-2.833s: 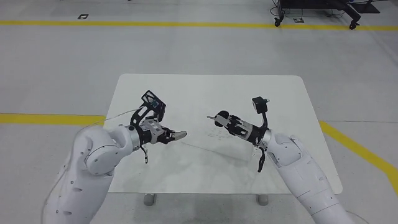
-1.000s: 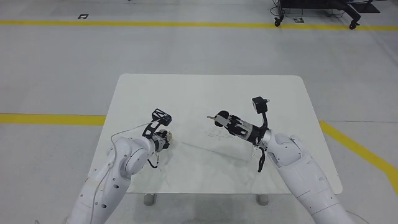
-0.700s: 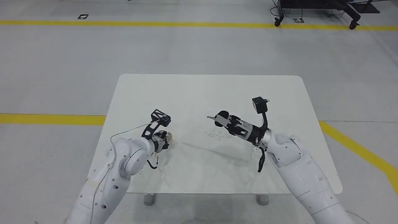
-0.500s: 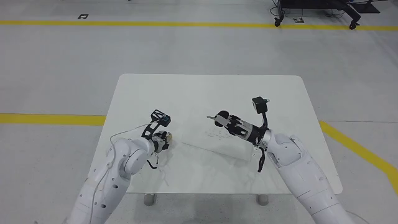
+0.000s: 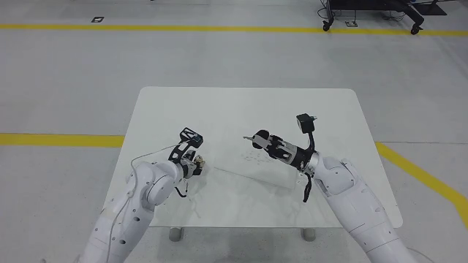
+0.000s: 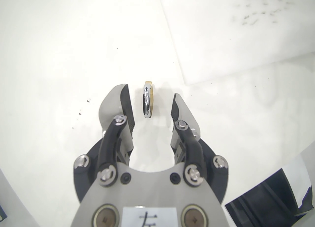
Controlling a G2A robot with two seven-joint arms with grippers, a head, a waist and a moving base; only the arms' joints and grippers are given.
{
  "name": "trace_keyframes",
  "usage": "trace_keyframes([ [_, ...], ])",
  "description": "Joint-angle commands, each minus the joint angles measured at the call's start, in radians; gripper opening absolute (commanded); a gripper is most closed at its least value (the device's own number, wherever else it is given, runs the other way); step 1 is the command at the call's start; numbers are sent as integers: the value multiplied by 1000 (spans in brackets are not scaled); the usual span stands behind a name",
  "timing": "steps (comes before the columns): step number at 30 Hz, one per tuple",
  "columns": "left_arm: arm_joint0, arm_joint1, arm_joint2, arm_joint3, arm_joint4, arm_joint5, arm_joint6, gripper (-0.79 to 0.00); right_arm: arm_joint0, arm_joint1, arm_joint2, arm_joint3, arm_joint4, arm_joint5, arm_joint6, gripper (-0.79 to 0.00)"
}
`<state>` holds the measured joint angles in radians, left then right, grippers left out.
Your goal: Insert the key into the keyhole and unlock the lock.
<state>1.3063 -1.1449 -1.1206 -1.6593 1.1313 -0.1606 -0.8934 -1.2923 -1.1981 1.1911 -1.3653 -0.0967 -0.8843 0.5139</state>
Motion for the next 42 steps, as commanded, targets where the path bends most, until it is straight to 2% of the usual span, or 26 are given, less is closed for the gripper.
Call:
trace_keyframes([
  [1, -5, -1, 4, 2, 3, -1, 4, -662, 0, 0, 0, 0, 0, 0, 0, -785],
  [3, -10, -2, 11, 7, 2, -8, -5, -785, 0, 0, 0, 0, 0, 0, 0, -785],
  [13, -15, 1, -1, 17, 25, 3, -32, -785, 0, 0, 0, 0, 0, 0, 0, -785],
  [17, -6, 1, -15, 1, 3, 3, 10, -785, 0, 0, 0, 0, 0, 0, 0, -785],
  [21, 24, 5, -46, -77, -72, -82, 107, -785, 0, 0, 0, 0, 0, 0, 0, -785],
  [28, 24, 5, -46, -77, -72, -82, 107, -785, 0, 0, 0, 0, 0, 0, 0, -785],
  [31, 32, -5, -65, -47, -324, -103, 178, -785, -1, -1, 0, -4, 1, 8, -10, -785],
  [34, -10, -16, -90, 77, -680, -174, 168, -785, 8, -9, -10, 3, -12, 33, -84, -785],
  [39, -174, -46, -47, 359, -1220, -201, -22, -785, 64, -35, -74, 85, 10, 24, -186, -785],
  [41, -241, -59, -10, 447, -1326, -195, -116, -785, 90, -47, -100, 117, 30, 26, -219, -785],
  [42, -241, -59, -10, 447, -1326, -195, -116, -785, 90, -47, -100, 117, 30, 26, -219, -785],
])
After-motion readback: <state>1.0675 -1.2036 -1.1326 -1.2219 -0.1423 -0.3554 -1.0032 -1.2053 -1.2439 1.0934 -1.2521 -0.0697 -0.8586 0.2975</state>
